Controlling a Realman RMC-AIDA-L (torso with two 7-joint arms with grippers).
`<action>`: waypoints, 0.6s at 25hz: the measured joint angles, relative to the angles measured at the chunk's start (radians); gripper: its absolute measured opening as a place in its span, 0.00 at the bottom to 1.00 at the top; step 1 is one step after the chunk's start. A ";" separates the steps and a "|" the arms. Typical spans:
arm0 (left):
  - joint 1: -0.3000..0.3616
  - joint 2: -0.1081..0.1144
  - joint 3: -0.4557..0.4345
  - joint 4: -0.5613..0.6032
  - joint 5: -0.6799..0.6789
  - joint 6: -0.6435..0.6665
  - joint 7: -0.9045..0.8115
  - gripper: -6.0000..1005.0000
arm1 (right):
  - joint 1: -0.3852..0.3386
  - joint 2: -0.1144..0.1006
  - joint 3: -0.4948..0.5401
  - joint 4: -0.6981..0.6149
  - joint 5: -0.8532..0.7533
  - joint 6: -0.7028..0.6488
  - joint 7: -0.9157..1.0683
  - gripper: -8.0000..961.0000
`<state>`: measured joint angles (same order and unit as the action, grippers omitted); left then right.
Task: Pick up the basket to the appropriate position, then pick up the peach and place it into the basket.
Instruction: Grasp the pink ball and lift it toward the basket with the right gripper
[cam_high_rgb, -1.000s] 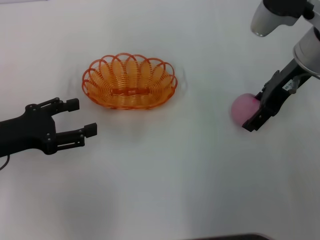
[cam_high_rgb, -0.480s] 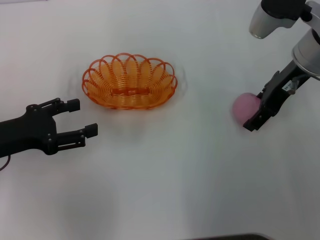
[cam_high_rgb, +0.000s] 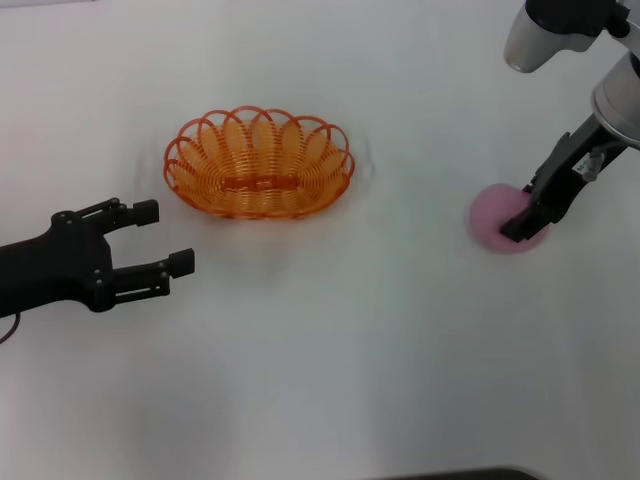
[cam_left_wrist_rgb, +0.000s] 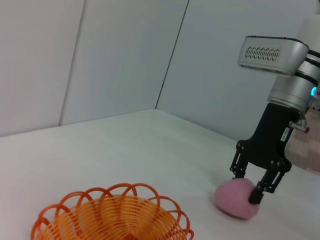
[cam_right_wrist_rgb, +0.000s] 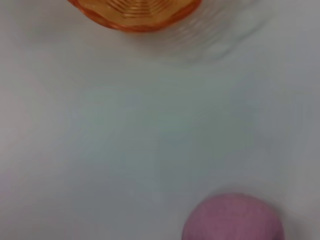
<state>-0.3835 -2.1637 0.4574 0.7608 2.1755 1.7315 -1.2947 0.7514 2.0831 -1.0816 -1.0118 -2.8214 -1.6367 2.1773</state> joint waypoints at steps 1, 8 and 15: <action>0.001 0.000 0.000 0.000 0.000 0.000 0.000 0.86 | 0.000 0.000 0.000 0.000 -0.001 0.001 0.000 0.69; 0.002 -0.001 0.000 -0.001 0.001 0.000 -0.002 0.86 | 0.000 -0.001 0.002 -0.001 -0.003 0.007 0.001 0.53; 0.002 -0.001 0.000 -0.002 0.001 0.001 -0.003 0.86 | -0.002 -0.002 0.003 -0.001 -0.006 0.009 0.001 0.28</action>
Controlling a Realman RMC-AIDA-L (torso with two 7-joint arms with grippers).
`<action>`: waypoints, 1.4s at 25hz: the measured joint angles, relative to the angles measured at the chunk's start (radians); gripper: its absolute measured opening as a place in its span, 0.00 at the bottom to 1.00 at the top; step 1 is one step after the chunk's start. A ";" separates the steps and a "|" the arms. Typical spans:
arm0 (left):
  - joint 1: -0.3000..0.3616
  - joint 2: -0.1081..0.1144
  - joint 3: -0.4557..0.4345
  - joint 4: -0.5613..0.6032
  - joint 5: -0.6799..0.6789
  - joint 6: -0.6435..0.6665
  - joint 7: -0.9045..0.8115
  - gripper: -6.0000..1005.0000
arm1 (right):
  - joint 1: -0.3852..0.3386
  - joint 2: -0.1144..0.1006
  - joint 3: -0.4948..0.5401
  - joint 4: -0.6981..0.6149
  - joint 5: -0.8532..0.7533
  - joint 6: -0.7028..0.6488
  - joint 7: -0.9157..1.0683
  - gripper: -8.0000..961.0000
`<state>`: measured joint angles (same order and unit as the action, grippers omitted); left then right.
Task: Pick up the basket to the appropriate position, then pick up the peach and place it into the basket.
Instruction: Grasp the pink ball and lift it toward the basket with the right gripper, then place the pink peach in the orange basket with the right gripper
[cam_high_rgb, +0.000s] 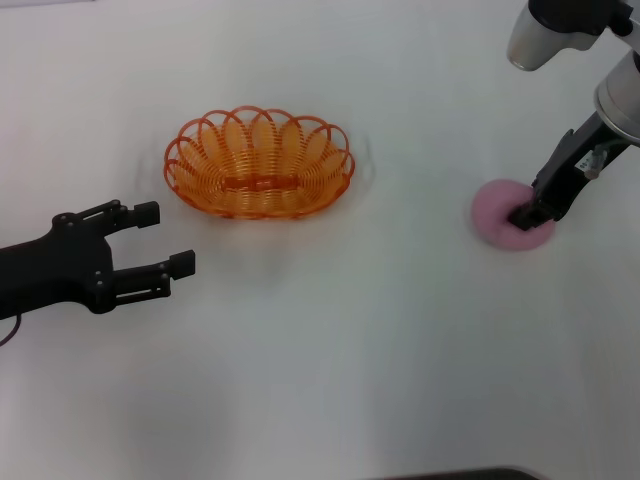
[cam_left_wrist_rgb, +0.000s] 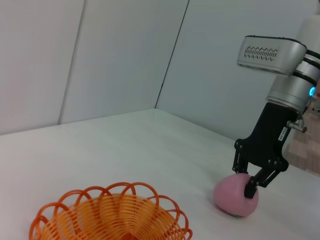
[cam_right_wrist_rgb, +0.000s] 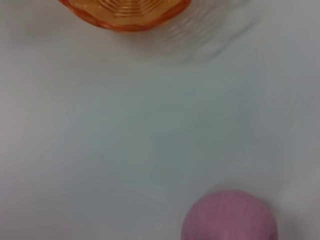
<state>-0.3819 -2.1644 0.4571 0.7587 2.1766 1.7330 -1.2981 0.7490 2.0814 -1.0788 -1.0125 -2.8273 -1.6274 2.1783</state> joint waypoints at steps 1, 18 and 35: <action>0.000 0.000 0.000 -0.001 0.000 0.000 0.000 0.86 | 0.000 0.000 -0.001 0.000 0.000 0.000 0.000 0.26; -0.003 0.000 -0.002 -0.009 -0.002 0.000 0.000 0.86 | 0.001 0.002 0.000 -0.031 -0.023 -0.009 0.001 0.25; -0.006 0.002 -0.004 -0.009 -0.005 -0.001 0.001 0.86 | 0.076 0.011 0.044 -0.348 0.000 -0.274 0.009 0.25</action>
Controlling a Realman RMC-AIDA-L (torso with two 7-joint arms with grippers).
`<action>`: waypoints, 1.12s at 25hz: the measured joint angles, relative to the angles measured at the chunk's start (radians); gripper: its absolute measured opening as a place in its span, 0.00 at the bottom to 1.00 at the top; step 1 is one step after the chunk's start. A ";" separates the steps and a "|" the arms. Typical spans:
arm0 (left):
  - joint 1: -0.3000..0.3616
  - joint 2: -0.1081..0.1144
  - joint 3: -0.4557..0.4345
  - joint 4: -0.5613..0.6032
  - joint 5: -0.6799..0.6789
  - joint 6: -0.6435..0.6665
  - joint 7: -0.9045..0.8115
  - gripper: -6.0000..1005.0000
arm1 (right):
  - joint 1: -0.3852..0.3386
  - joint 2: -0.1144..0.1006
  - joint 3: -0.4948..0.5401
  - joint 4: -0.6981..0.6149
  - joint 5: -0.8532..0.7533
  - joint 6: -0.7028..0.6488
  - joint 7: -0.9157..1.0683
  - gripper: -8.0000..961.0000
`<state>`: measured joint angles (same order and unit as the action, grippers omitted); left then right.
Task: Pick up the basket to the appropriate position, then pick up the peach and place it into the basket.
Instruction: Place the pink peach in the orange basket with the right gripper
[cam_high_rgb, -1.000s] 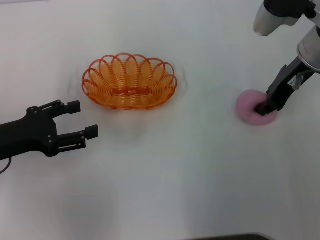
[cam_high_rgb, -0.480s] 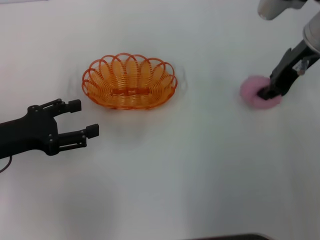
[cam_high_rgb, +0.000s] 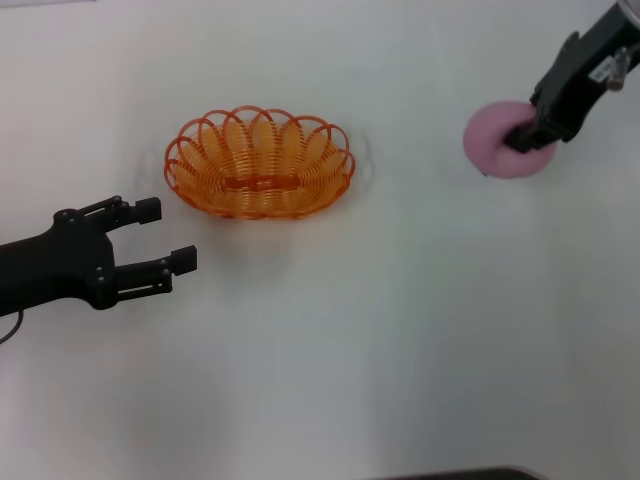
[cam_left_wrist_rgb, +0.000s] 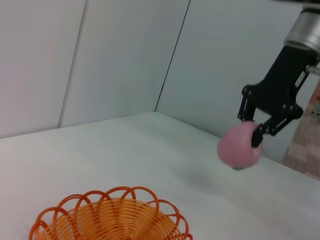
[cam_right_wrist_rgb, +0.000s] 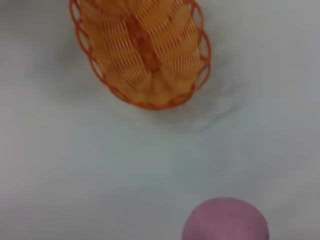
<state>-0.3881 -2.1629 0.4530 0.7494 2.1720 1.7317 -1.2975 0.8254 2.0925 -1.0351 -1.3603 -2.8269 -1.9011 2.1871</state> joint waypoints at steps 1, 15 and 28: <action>0.000 0.000 0.000 0.000 0.000 0.000 0.000 0.86 | 0.006 0.001 0.000 -0.006 -0.001 -0.008 -0.001 0.25; 0.003 -0.001 -0.001 -0.001 -0.002 0.000 0.002 0.86 | 0.008 0.003 0.001 -0.005 0.052 0.012 -0.017 0.25; 0.002 -0.002 -0.002 -0.004 -0.008 0.001 0.003 0.86 | -0.014 -0.001 -0.056 0.132 0.400 0.351 -0.071 0.25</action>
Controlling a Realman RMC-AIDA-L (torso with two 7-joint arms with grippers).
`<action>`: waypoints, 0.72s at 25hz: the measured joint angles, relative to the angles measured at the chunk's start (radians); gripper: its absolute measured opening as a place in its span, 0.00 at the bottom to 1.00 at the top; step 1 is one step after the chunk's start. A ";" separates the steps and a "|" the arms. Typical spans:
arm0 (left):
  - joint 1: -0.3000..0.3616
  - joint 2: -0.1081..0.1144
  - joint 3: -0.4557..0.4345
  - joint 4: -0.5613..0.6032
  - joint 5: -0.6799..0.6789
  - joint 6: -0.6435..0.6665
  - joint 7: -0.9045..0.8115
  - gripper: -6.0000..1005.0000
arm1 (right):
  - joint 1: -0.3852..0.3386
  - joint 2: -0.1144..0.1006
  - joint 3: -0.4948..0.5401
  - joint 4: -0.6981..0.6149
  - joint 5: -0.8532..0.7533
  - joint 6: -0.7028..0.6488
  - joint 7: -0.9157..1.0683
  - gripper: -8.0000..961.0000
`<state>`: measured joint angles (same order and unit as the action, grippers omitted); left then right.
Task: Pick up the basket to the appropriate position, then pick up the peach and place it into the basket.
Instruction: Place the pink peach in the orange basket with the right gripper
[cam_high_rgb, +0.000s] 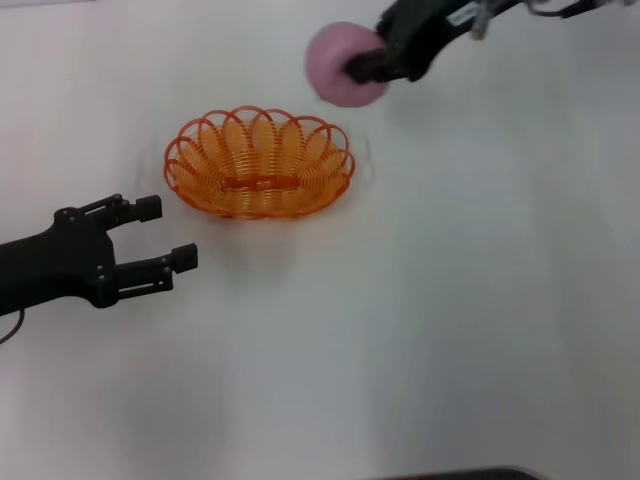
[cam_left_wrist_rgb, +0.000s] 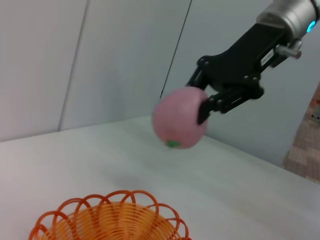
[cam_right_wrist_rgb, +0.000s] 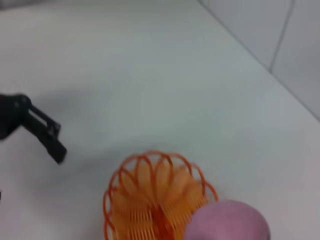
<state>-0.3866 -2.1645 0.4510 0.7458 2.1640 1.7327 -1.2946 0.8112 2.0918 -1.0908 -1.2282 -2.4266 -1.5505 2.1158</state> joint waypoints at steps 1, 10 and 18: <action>-0.001 0.000 0.000 0.000 -0.001 0.000 0.000 0.86 | 0.000 0.000 -0.008 0.030 0.027 0.033 -0.021 0.26; -0.006 0.000 0.001 -0.010 -0.022 -0.001 0.003 0.86 | -0.001 0.003 -0.053 0.352 0.326 0.279 -0.297 0.26; -0.005 0.000 -0.001 -0.011 -0.047 -0.003 0.010 0.86 | -0.002 0.008 -0.094 0.627 0.567 0.440 -0.606 0.27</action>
<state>-0.3911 -2.1645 0.4502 0.7345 2.1166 1.7300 -1.2850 0.8088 2.0996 -1.1850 -0.6013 -1.8595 -1.1105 1.5094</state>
